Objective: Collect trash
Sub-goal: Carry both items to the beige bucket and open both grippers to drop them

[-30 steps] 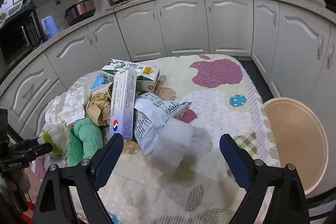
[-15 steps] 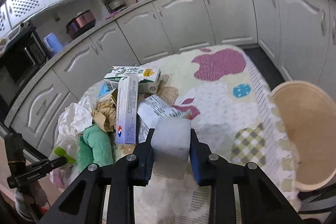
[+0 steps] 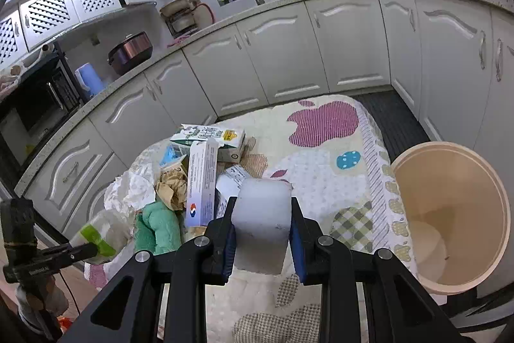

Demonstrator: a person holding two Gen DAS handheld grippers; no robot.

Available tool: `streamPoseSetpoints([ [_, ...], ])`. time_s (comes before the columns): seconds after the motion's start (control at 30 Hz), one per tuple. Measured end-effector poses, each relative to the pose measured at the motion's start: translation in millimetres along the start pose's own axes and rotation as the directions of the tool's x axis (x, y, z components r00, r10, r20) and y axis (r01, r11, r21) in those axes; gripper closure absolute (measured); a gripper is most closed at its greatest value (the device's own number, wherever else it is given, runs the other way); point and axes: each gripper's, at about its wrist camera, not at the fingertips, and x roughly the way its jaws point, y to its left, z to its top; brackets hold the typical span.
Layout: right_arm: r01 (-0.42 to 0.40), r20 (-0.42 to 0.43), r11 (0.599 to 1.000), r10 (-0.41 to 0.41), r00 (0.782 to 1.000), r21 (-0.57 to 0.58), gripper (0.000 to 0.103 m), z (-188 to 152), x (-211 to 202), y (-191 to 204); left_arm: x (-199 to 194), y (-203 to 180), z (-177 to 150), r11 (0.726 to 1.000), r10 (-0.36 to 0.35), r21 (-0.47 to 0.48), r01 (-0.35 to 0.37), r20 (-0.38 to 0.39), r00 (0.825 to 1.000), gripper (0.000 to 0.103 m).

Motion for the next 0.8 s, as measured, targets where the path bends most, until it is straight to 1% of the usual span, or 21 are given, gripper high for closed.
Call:
streamPoseSetpoints([
  [0.07,0.004,0.010,1.000,-0.004,1.000,0.003,0.076,1,-4,-2,0,-17,8,0.999,-0.033,0.035,0.033,0.007,0.999,0.087],
  [0.2,0.047,0.033,0.999,-0.047,0.998,0.005,0.076,5,-14,-12,8,-48,19,0.992,-0.087,0.087,0.086,-0.001,0.996,0.087],
  [0.27,0.070,0.045,0.997,-0.070,0.997,0.016,0.076,7,-21,-22,19,-68,26,0.986,-0.121,0.116,0.122,-0.015,0.993,0.087],
  [0.4,0.126,0.057,0.991,-0.128,0.990,0.048,0.076,7,-32,-46,45,-101,40,0.971,-0.161,0.170,0.165,-0.039,0.986,0.087],
  [0.5,0.158,0.050,0.983,-0.163,0.985,0.089,0.076,5,-36,-69,70,-122,47,0.961,-0.178,0.203,0.187,-0.062,0.982,0.087],
  [0.63,0.177,0.052,0.977,-0.184,0.982,0.118,0.076,0,-44,-88,108,-138,57,0.960,-0.181,0.194,0.202,-0.122,0.976,0.089],
  [0.7,0.185,0.053,0.974,-0.194,0.980,0.129,0.076,-2,-47,-97,117,-145,64,0.959,-0.187,0.190,0.210,-0.129,0.974,0.089],
  [0.8,0.199,0.053,0.968,-0.209,0.976,0.153,0.076,-3,-48,-111,126,-162,77,0.955,-0.193,0.204,0.214,-0.118,0.974,0.089],
])
